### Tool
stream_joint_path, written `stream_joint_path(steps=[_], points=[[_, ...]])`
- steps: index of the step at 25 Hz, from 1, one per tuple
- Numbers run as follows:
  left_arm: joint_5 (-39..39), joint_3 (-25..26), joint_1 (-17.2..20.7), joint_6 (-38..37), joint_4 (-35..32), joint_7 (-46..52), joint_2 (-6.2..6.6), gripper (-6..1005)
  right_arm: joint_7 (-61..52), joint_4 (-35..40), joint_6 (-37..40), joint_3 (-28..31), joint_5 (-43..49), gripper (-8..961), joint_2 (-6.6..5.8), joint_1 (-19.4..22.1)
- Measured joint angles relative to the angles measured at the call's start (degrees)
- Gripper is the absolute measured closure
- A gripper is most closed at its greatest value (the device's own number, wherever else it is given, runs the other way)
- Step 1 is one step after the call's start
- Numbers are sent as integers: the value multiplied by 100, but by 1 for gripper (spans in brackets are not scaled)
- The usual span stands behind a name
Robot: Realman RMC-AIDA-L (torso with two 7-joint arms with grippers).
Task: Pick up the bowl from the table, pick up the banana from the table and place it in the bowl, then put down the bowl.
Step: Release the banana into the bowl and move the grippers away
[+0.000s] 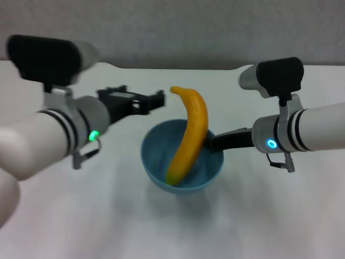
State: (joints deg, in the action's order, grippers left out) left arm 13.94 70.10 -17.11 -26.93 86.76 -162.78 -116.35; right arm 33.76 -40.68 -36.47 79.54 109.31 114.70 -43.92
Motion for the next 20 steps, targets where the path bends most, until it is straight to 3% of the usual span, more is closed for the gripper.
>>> stream_joint_path(steps=[7,13,20], points=[[-390,530,258,302,-404,0,-3,102,7,-23,-6,245,325,837,-1,16],[-950,606,639,1776,-1076,55,-34,104,20,332,-26,538,475,834,-8,-145],[-966,880,449,3235,-2463,37,-27,103,122,1261,-111,797,523,831,-16,-797]])
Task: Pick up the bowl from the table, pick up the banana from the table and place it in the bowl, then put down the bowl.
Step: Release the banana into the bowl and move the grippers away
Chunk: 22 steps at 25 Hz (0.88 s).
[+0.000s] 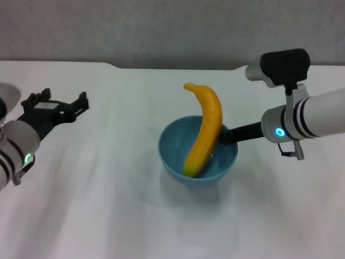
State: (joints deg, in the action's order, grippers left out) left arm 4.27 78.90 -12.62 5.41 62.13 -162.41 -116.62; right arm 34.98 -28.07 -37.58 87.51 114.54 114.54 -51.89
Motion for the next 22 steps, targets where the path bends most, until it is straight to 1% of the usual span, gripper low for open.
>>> stream_joint_path(steps=[2,5,9,15,22], points=[[3,45,-79,387,-378,3,-4,103,83,110,25,-4,-6,830,17,-85],[54,76,-203,966,-966,33,-8,104,137,129,29,-39,-56,829,48,-96],[57,74,-201,1241,-1137,61,-15,104,147,120,5,-115,-160,827,91,-41],[88,32,-233,1649,-1548,80,-28,103,149,82,105,-620,-471,825,102,79],[216,50,-268,1960,-1911,114,-34,103,150,112,156,-723,-589,822,104,113]])
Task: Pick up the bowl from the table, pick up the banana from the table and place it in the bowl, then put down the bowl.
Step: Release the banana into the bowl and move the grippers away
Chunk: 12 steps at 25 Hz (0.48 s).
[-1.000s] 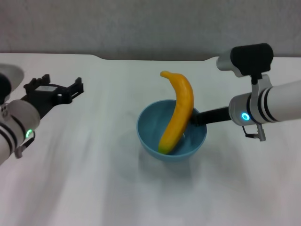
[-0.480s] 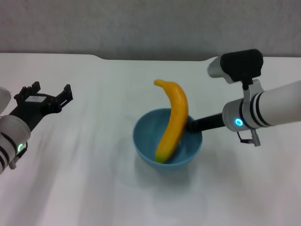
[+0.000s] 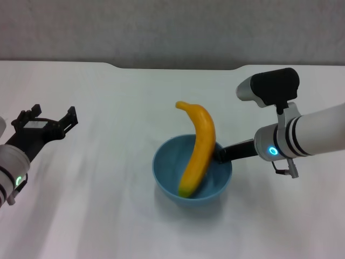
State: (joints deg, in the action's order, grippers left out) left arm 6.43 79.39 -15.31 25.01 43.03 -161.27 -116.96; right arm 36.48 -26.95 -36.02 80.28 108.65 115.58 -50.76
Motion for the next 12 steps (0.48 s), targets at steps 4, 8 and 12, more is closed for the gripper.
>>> stream_joint_path(steps=[4,8,12], points=[[11,-13,-46,43,-90,63,-2,104,0,13,-5,-32,-8,820,0,46],[11,-11,-54,49,-115,100,-2,104,-30,-14,-2,-227,-172,818,4,59],[11,-3,-54,52,-119,105,-2,104,-27,-15,31,-299,-296,817,-5,69]])
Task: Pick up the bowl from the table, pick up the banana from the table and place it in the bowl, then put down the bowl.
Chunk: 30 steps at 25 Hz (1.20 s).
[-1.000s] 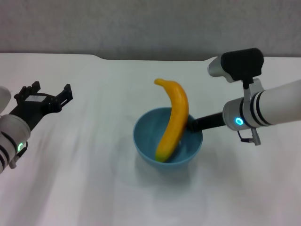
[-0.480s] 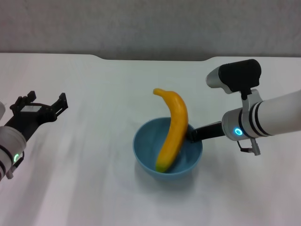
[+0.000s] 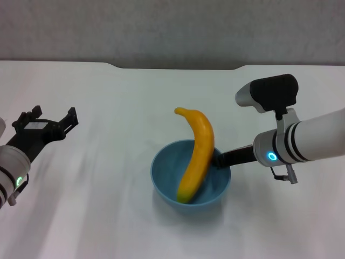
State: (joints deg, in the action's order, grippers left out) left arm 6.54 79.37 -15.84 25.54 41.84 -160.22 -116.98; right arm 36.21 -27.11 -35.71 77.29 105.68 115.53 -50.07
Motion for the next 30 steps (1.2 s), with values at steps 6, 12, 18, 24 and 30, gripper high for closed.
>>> stream_joint_path(steps=[6,12,18,24,30], points=[[-3,-11,2,4,-1,5,0,103,15,22,12,-3,8,814,-14,21],[-4,-32,3,-2,-1,8,0,104,18,-10,49,-3,1,811,-14,74],[-4,-16,52,-33,-12,79,2,105,18,-294,-84,-6,41,639,-37,245],[-18,9,114,-44,-15,267,31,106,-8,-1339,-260,102,578,350,-72,905],[-23,23,148,-21,-19,274,40,107,-43,-2494,-273,491,1141,138,-68,1762]])
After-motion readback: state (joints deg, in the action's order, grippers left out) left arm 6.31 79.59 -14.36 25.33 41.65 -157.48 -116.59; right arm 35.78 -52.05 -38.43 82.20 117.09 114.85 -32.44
